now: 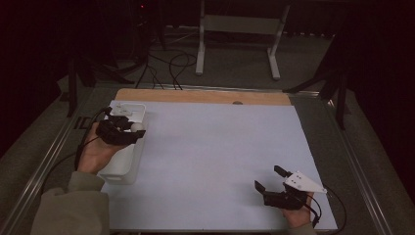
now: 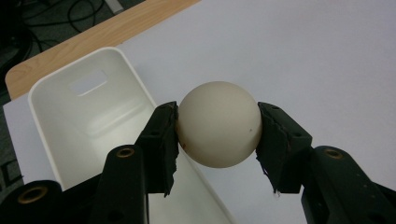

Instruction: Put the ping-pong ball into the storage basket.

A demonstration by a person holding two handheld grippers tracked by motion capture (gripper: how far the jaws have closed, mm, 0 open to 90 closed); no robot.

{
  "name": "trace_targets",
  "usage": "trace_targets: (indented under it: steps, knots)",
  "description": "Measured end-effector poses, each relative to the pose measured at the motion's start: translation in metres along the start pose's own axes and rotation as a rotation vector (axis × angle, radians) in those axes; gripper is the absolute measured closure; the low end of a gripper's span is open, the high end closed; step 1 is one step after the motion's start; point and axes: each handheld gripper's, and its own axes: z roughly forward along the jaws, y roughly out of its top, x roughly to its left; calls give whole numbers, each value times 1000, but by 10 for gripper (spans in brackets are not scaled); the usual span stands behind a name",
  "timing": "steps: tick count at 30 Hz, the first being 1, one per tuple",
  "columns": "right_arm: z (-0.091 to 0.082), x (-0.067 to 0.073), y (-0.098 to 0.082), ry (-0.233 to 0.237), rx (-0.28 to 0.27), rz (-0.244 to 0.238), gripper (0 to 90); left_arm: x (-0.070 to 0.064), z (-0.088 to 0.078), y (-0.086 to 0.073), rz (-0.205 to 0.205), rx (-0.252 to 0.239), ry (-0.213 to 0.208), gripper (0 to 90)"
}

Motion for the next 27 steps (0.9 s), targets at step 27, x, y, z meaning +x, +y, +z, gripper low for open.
trace_targets:
  steps: [27]
  knots:
    - [1, 0, 0, 1, 3, 1, 85, 8, 3, -8, -30, 35, 16, 515]
